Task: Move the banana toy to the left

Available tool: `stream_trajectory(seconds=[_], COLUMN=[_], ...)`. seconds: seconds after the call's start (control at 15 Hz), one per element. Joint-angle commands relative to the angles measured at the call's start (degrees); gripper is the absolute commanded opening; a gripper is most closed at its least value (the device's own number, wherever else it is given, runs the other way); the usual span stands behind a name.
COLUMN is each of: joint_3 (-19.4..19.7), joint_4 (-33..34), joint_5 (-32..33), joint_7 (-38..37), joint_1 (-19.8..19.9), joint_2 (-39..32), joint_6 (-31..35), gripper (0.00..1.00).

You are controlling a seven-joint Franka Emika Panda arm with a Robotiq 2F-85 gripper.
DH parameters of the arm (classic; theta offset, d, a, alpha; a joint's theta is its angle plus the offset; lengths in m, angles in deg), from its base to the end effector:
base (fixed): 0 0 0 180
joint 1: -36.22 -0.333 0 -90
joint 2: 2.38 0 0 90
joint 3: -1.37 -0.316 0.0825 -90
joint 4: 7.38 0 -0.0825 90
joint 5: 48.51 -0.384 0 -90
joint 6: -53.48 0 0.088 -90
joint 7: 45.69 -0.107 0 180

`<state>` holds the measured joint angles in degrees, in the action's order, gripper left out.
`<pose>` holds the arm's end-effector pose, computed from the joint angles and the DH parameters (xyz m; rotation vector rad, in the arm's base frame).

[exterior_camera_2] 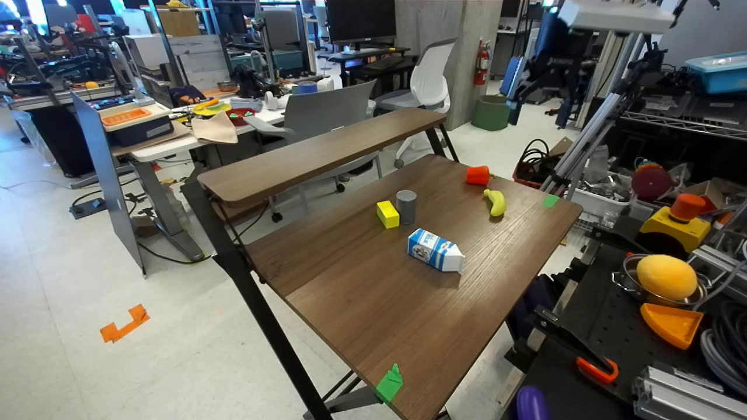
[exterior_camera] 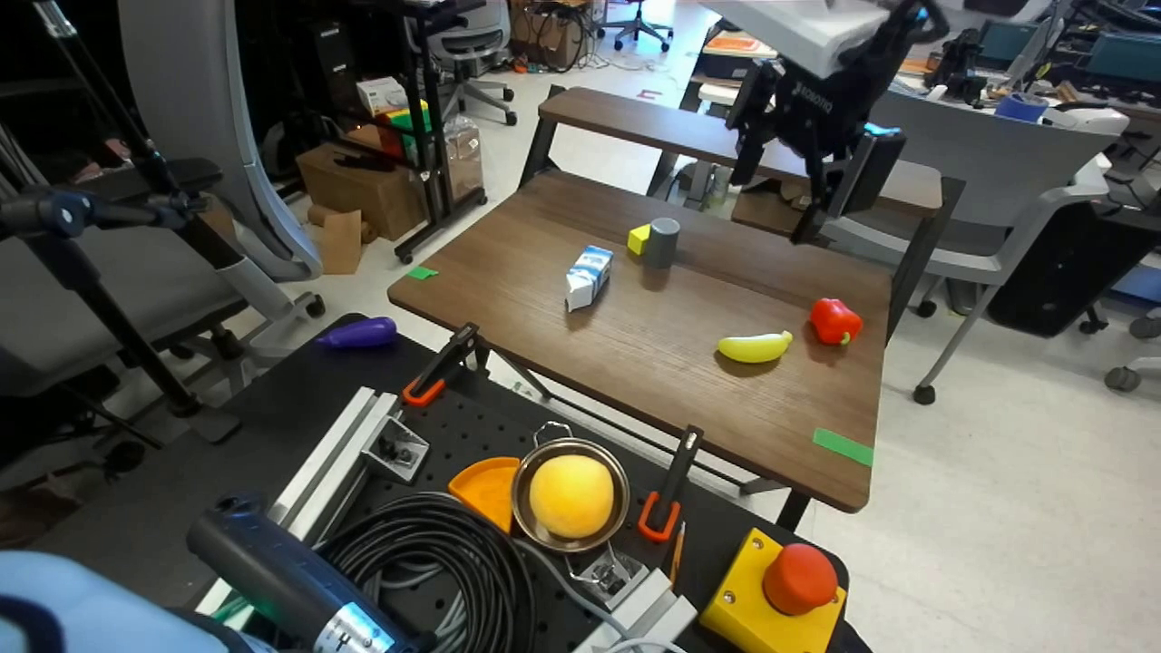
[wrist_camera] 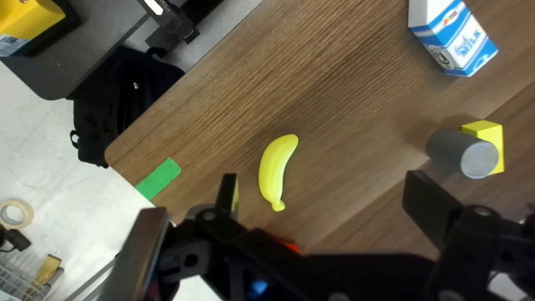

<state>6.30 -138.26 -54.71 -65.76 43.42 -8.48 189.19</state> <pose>0.5122 -0.1088 0.3053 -2.9212 0.9679 0.0399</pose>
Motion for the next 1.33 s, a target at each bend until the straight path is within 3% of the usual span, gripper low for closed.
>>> stream_trajectory(seconds=[0.0, 0.4, 1.27], joint_3=[0.06, 2.19, 5.12], joint_4=[11.00, 25.03, 43.26], joint_5=[-0.68, -2.96, -1.38], joint_7=[-7.38, -17.54, -25.89], joint_1=[-2.65, -4.72, -4.48], joint_2=[-14.53, -29.62, -46.35], joint_6=[-0.11, -1.78, -15.70], gripper=[1.00, 1.00, 1.00])
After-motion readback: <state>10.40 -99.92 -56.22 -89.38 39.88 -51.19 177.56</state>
